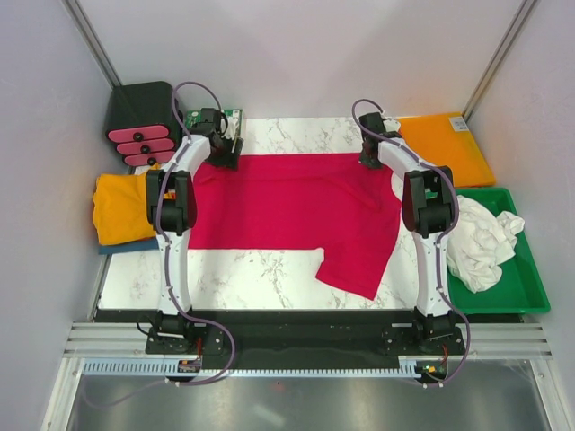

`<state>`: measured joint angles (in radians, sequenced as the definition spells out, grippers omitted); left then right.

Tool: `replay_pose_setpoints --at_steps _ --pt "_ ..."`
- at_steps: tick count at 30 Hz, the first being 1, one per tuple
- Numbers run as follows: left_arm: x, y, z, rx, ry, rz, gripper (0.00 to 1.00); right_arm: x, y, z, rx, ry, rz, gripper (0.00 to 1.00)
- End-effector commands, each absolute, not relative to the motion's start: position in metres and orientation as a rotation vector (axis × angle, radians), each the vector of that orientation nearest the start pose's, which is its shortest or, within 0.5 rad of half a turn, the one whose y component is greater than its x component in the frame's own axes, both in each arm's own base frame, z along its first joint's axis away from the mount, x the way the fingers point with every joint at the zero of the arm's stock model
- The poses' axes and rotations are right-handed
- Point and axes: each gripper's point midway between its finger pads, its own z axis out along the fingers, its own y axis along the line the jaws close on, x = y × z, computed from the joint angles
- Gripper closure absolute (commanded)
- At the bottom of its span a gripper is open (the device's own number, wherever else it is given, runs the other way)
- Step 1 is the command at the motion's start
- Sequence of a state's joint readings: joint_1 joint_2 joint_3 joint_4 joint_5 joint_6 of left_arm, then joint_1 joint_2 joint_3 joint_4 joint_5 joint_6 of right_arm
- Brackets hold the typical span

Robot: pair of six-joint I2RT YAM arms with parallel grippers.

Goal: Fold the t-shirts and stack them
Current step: Fold the tshirt

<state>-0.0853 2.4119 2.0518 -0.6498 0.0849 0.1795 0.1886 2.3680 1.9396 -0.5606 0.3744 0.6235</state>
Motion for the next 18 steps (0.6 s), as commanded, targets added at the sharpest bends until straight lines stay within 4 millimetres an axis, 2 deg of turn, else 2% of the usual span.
replay_pose_setpoints --at_steps 1,2,3,4,5,6,7,8,9,10,11,12,13,14,15,16,17,18 --pt "0.558 -0.047 0.035 0.33 2.573 -0.041 0.23 0.556 0.062 0.014 0.598 2.397 -0.173 0.83" --pt "0.562 -0.05 0.05 0.309 2.527 -0.065 0.22 0.561 0.069 0.05 0.546 2.326 -0.124 0.73" --pt "0.553 -0.055 0.047 0.31 2.526 -0.107 0.2 0.559 0.076 0.055 0.518 2.294 -0.101 0.65" --pt "0.554 -0.057 0.084 0.298 2.448 -0.119 0.18 0.557 0.088 0.07 0.479 2.273 -0.084 0.52" --pt "0.558 -0.061 0.099 0.3 2.384 -0.137 0.16 0.554 0.095 0.097 0.435 2.238 -0.072 0.45" --pt "0.548 -0.061 0.096 0.294 2.391 -0.144 0.13 0.548 0.099 0.102 0.405 2.235 -0.092 0.38" --pt "0.545 -0.062 0.123 0.283 2.341 -0.148 0.13 0.54 0.114 0.12 0.357 2.215 -0.083 0.26" --pt "0.542 -0.063 0.131 0.284 2.323 -0.159 0.12 0.534 0.12 0.127 0.329 2.209 -0.093 0.23" --pt "0.534 -0.063 0.132 0.282 2.328 -0.164 0.12 0.522 0.121 0.122 0.289 2.226 -0.125 0.21" --pt "0.529 -0.063 0.146 0.276 2.304 -0.165 0.13 0.511 0.133 0.138 0.255 2.197 -0.137 0.2" --pt "0.525 -0.065 0.153 0.28 2.286 -0.178 0.14 0.504 0.136 0.14 0.236 2.19 -0.166 0.21" --pt "0.514 -0.066 0.143 0.292 2.308 -0.194 0.15 0.49 0.139 0.13 0.182 2.216 -0.206 0.21" --pt "0.508 -0.067 0.142 0.304 2.307 -0.202 0.16 0.479 0.149 0.137 0.147 2.198 -0.225 0.26" --pt "0.501 -0.068 0.152 0.313 2.285 -0.211 0.17 0.47 0.151 0.132 0.123 2.207 -0.246 0.33" --pt "0.491 -0.068 0.139 0.317 2.313 -0.214 0.18 0.457 0.149 0.118 0.105 2.236 -0.282 0.45" --pt "0.486 -0.068 0.136 0.33 2.317 -0.216 0.18 0.448 0.15 0.117 0.097 2.234 -0.307 0.71" --pt "0.474 -0.069 0.126 0.346 2.342 -0.229 0.19 0.443 0.147 0.109 0.092 2.25 -0.321 0.83" --pt "0.471 -0.068 0.121 0.352 2.35 -0.224 0.2 0.434 0.142 0.097 0.08 2.279 -0.348 0.9"
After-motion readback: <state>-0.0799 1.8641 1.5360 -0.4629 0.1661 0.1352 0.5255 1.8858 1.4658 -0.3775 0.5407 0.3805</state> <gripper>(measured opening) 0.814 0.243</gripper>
